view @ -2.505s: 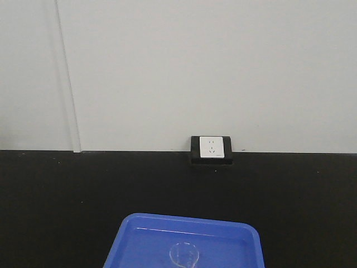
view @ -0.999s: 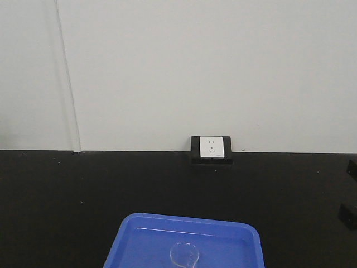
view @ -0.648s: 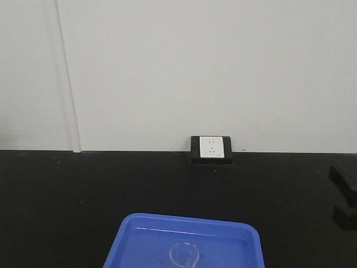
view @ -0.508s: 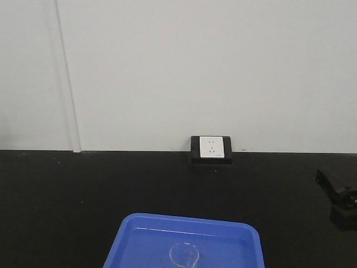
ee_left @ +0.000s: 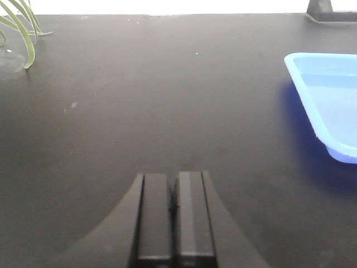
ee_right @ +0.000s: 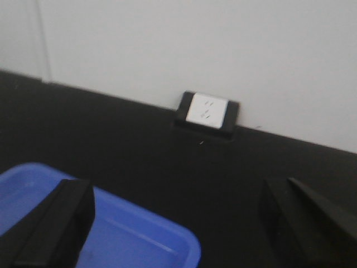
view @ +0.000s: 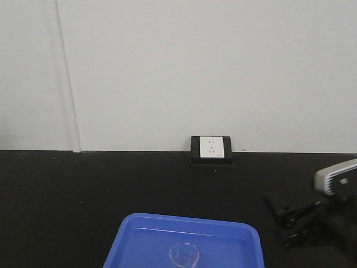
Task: Move beaker to silver tray on left bench
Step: 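Lower the open right gripper around the glass beaker in the blue tray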
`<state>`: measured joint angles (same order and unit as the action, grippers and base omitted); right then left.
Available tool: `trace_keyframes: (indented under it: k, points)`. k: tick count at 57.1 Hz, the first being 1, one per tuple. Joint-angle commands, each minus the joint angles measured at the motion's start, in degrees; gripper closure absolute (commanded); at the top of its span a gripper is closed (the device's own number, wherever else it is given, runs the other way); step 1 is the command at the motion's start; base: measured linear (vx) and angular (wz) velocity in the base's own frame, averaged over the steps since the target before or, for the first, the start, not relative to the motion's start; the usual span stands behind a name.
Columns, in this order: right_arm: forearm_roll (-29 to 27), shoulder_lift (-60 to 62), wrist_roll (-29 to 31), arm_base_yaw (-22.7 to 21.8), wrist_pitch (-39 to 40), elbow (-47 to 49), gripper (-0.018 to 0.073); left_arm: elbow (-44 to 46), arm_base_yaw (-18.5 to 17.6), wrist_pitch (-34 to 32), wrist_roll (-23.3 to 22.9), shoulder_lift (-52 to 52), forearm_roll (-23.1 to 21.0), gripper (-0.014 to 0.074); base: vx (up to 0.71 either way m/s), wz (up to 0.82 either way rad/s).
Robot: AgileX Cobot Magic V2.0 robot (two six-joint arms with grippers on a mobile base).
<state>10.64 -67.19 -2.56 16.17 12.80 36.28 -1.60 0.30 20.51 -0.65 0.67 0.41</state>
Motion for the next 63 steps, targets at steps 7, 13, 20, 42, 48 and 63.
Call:
trace_keyframes:
  k: [7, 13, 20, 42, 48, 63]
  points:
    - [2.4, -10.8, 0.2, 3.8, 24.7, -6.6, -0.0013, -1.6, -0.3, -4.4, -0.3, 0.9, -0.1, 0.0595, 0.00, 0.00]
    - [5.3, -18.0, -1.3, 3.8, 38.8, -12.1, -0.0013, -1.6, -0.3, -4.4, -0.3, 0.9, -0.1, 0.0595, 0.00, 0.00]
    - [9.7, -26.3, -5.8, 3.7, 49.3, -13.3, -0.0013, -1.6, -0.3, -4.4, -0.3, 0.9, -0.1, 0.0595, 0.00, 0.00]
    - [19.8, -43.3, -9.3, 3.7, 60.1, -4.4, -0.0013, -1.6, -0.3, -4.4, -0.3, 0.9, -0.1, 0.0595, 0.00, 0.00]
    - [20.0, -45.6, -12.5, 3.7, 59.3, -0.6, -0.0013, -1.6, -0.3, -4.4, -0.3, 0.9, -0.1, 0.0595, 0.00, 0.00]
    - [24.4, -50.7, -14.1, 3.7, 56.4, 7.2, -0.0013, -1.6, -0.3, -4.4, -0.3, 0.9, -0.1, 0.0595, 0.00, 0.00]
